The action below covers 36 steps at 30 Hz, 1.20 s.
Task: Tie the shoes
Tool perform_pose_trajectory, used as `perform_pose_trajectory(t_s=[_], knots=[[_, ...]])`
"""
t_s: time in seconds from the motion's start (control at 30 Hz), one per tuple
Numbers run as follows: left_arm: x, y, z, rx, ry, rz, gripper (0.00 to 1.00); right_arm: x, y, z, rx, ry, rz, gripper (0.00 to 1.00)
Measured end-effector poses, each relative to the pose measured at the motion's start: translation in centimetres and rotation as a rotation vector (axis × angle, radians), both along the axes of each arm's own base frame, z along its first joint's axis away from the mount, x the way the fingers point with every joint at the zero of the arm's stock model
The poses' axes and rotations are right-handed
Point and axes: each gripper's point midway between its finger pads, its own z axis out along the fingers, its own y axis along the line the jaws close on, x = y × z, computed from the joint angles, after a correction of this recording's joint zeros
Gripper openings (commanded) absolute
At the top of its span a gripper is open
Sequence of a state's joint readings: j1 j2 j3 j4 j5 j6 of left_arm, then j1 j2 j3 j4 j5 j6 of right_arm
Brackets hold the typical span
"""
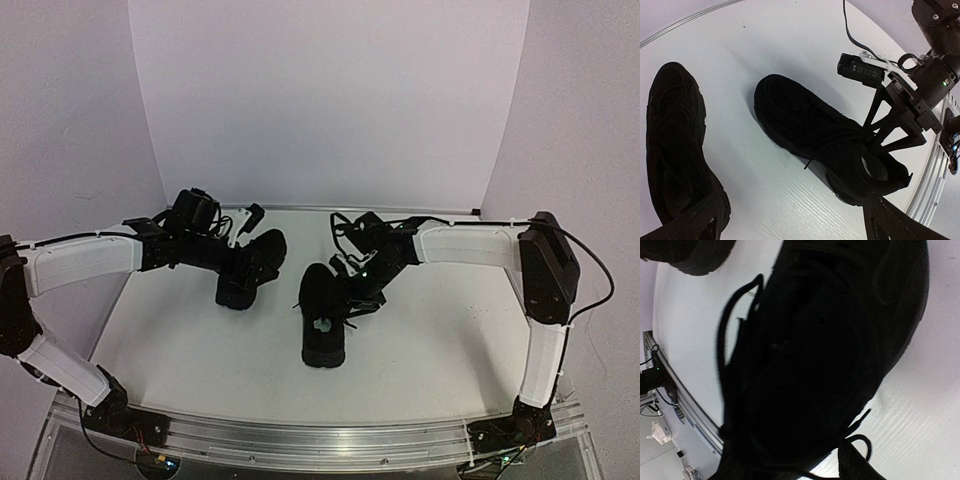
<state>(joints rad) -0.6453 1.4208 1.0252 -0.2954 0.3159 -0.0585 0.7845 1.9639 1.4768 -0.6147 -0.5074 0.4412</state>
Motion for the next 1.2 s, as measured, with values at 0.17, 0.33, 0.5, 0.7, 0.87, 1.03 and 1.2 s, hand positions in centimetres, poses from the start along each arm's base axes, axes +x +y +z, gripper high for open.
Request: perform_pose_trajectory(t_s=[0.17, 0.33, 0.5, 0.7, 0.87, 1.03, 1.2], knots=[[0.8, 0.8, -0.3, 0.026, -0.003, 0.070, 1.00, 0.3, -0.3, -1.3, -0.044, 0.004, -0.009, 0.27], [1.6, 1.7, -0.5, 0.051, -0.003, 0.149, 1.00, 0.9, 0.3, -1.4, -0.070, -0.005, -0.016, 0.00], [2.7, 2.4, 0.5, 0.062, -0.014, 0.225, 1.00, 3.2, 0.6, -0.8, -0.095, -0.041, -0.097, 0.00], [3.7, 2.9, 1.6, 0.067, -0.054, 0.275, 1.00, 7.8, 1.8, 0.8, -0.056, -0.102, -0.171, 0.00], [4.2, 3.5, 1.9, 0.091, -0.070, 0.309, 1.00, 11.5, 2.0, 0.3, -0.056, -0.135, -0.221, 0.00], [4.9, 3.9, 2.8, 0.100, -0.101, 0.346, 1.00, 12.8, 2.1, -1.1, -0.066, -0.121, -0.230, 0.00], [5.1, 4.3, 2.7, 0.111, -0.109, 0.364, 1.00, 13.3, 3.8, -1.0, -0.039, -0.107, -0.191, 0.00]])
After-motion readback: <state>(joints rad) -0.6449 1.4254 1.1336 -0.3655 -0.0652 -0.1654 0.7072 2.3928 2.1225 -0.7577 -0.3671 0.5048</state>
